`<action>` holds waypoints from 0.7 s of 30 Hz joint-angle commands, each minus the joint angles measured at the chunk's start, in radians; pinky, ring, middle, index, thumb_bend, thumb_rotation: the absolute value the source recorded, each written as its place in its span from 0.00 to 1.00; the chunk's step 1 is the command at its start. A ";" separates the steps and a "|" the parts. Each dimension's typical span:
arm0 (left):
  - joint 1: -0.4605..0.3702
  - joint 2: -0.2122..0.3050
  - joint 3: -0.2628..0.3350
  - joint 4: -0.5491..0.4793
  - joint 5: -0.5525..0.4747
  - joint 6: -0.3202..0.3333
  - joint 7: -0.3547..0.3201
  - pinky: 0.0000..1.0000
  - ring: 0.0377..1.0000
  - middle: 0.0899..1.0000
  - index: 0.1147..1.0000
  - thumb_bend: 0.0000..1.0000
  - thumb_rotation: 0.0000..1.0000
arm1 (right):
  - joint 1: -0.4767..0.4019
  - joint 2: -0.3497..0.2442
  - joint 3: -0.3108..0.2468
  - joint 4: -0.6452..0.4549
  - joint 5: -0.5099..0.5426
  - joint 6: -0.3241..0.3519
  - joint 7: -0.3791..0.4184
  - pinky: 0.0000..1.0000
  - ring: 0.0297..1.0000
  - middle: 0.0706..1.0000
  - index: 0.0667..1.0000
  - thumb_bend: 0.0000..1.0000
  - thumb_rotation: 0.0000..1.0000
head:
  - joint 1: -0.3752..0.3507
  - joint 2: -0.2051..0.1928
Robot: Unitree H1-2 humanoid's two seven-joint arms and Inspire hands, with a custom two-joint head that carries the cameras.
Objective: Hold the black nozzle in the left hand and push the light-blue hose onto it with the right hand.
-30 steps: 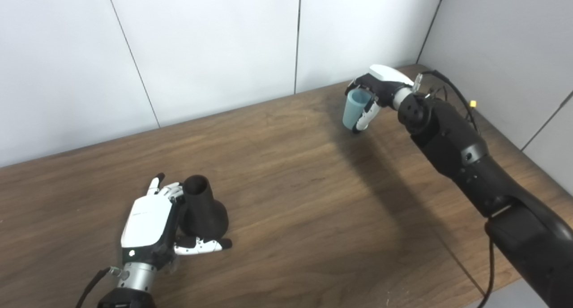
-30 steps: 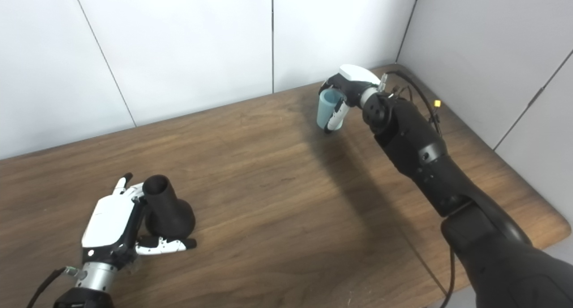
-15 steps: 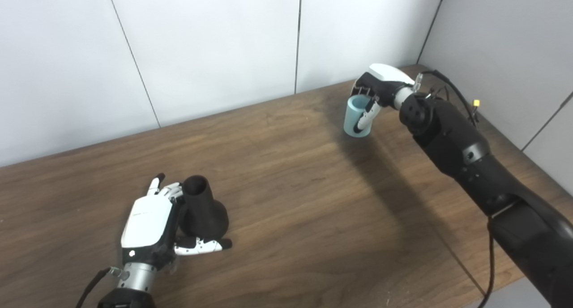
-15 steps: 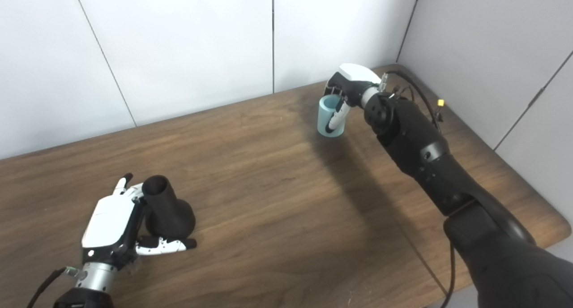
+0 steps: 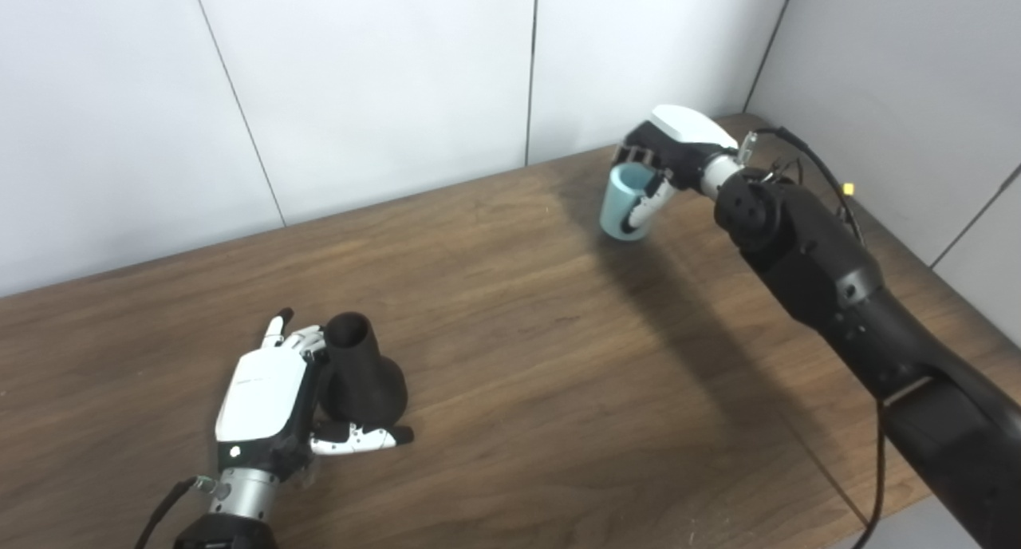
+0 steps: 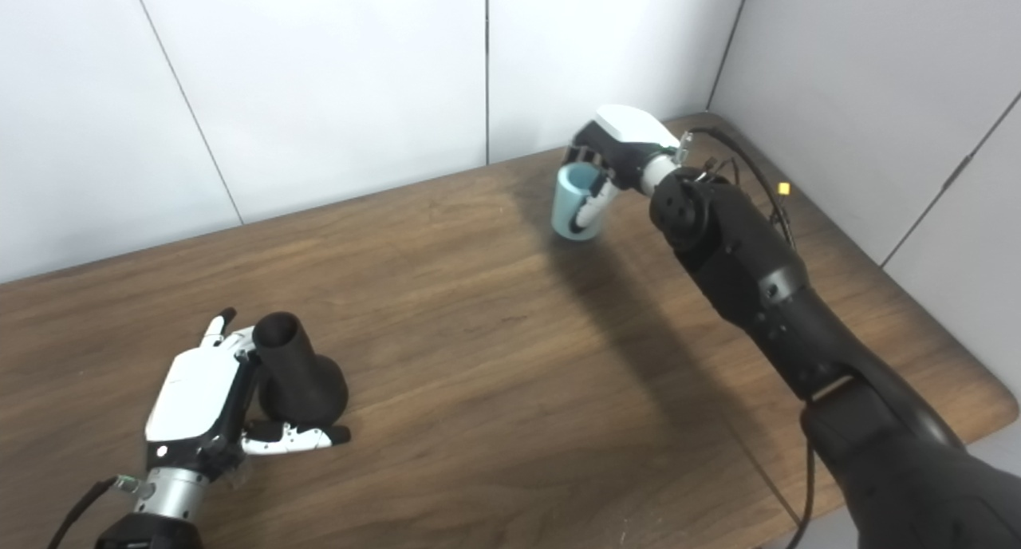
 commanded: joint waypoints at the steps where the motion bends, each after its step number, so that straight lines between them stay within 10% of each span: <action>1: 0.049 0.002 -0.016 0.013 0.011 0.004 0.006 1.00 0.80 0.69 0.42 0.52 0.05 | -0.038 -0.038 -0.023 -0.076 -0.011 -0.013 -0.013 0.39 0.39 0.45 0.47 0.52 0.00 | 0.003 0.002; 21: 0.068 -0.043 -0.066 0.005 0.056 0.065 0.019 1.00 0.83 0.70 0.42 0.52 0.05 | -0.096 0.031 0.007 -0.465 -0.050 0.080 0.211 0.48 0.41 0.47 0.45 0.52 0.00 | 0.246 -0.005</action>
